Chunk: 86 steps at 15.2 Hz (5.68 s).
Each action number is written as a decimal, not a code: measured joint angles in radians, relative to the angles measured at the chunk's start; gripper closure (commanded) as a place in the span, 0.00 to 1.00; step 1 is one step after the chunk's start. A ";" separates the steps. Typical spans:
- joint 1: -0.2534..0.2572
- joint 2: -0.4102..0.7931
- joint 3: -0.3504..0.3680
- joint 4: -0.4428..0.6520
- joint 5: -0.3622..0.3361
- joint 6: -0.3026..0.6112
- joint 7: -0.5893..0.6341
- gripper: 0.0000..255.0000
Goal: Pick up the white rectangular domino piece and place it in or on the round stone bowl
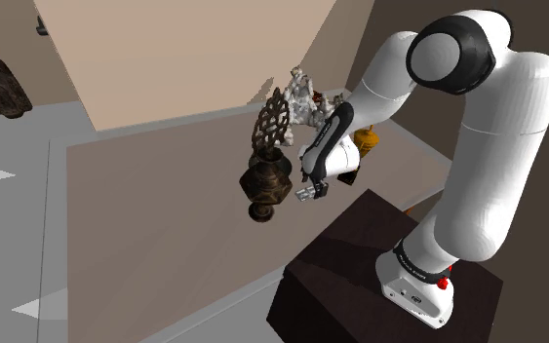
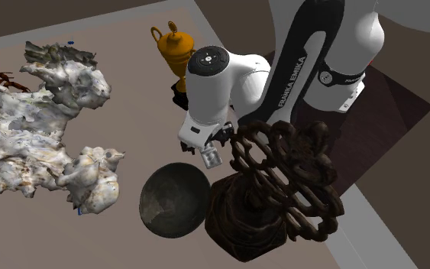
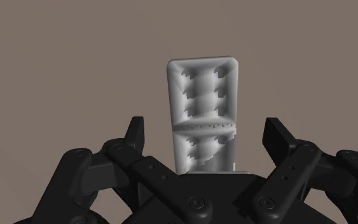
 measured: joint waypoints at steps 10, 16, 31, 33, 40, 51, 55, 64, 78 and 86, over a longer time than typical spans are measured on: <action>-0.036 0.046 0.039 0.014 0.017 0.035 -0.017 1.00; -0.035 0.044 0.038 0.012 0.018 0.033 -0.017 1.00; 0.110 -0.144 -0.130 -0.041 -0.094 -0.107 0.073 1.00; 0.131 -0.182 -0.163 -0.048 -0.130 -0.136 0.097 1.00; 0.183 -0.311 -0.242 -0.068 -0.273 -0.238 0.205 1.00; 0.175 -0.496 -0.260 -0.059 -0.425 -0.420 0.311 1.00; 0.199 -0.460 -0.242 0.020 -0.394 -0.465 0.323 1.00; 0.268 -0.212 -0.166 0.345 -0.264 -0.559 0.368 1.00; 0.256 -0.023 -0.122 0.443 -0.186 -0.475 0.347 1.00; 0.245 0.017 -0.111 0.443 -0.168 -0.435 0.333 1.00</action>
